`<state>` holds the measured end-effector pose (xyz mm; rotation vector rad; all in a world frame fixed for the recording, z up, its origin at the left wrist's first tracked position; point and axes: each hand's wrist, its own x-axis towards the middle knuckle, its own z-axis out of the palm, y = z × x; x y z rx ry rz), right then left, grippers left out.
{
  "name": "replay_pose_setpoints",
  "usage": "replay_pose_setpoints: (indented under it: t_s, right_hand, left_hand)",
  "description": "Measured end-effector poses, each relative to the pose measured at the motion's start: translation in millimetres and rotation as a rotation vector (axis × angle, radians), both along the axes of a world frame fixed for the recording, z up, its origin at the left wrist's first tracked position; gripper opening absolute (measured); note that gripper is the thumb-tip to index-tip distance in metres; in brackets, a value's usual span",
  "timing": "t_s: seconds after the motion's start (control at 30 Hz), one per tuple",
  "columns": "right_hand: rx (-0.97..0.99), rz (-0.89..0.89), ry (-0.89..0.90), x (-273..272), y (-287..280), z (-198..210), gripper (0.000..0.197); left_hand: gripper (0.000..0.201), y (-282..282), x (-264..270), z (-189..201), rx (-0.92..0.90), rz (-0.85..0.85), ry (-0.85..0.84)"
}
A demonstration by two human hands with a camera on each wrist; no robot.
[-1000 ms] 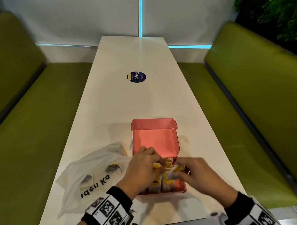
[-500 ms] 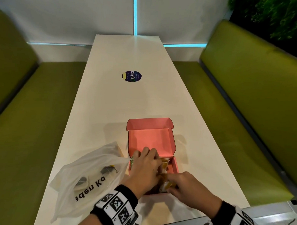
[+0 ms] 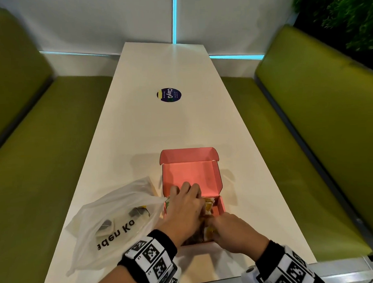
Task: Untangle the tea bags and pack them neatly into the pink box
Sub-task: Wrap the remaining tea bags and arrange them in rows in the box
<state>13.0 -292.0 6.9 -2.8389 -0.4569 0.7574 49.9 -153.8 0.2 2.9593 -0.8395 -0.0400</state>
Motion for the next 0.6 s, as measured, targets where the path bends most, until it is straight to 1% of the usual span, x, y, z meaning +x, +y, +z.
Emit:
replay_pose_setpoints:
  t_s: [0.13, 0.23, 0.3, 0.37, 0.43, 0.47, 0.53, 0.6]
  right_hand:
    - [0.124, -0.126, -0.100, -4, 1, -7, 0.027]
    - [0.212, -0.228, -0.186, -7, -2, -14, 0.038]
    - [0.228, -0.279, -0.226, -8, -3, -17, 0.043]
    - [0.232, -0.289, -0.256, -9, -3, -19, 0.043]
    - [0.228, -0.276, -0.270, -9, -3, -19, 0.039]
    - [0.220, -0.271, -0.271, -9, -2, -20, 0.035]
    - [0.183, -0.258, -0.262, -10, -1, -21, 0.023]
    - [0.228, -0.235, -0.270, -13, -2, -22, 0.015]
  left_hand:
    - [0.027, 2, 1, -8, -0.034, 0.017, -0.016]
    - [0.026, 4, 2, -11, -0.084, 0.063, -0.015]
    - [0.028, 6, 3, -14, -0.116, 0.066, -0.023]
    - [0.025, 7, 1, -11, -0.130, 0.063, -0.037]
    - [0.019, 8, -1, -7, -0.161, 0.076, -0.032]
    - [0.021, 9, -2, -6, -0.193, 0.077, -0.041]
    - [0.027, 10, -5, -6, -0.290, 0.066, -0.090]
    - [0.022, 16, -13, -2, -0.401, 0.082, -0.133]
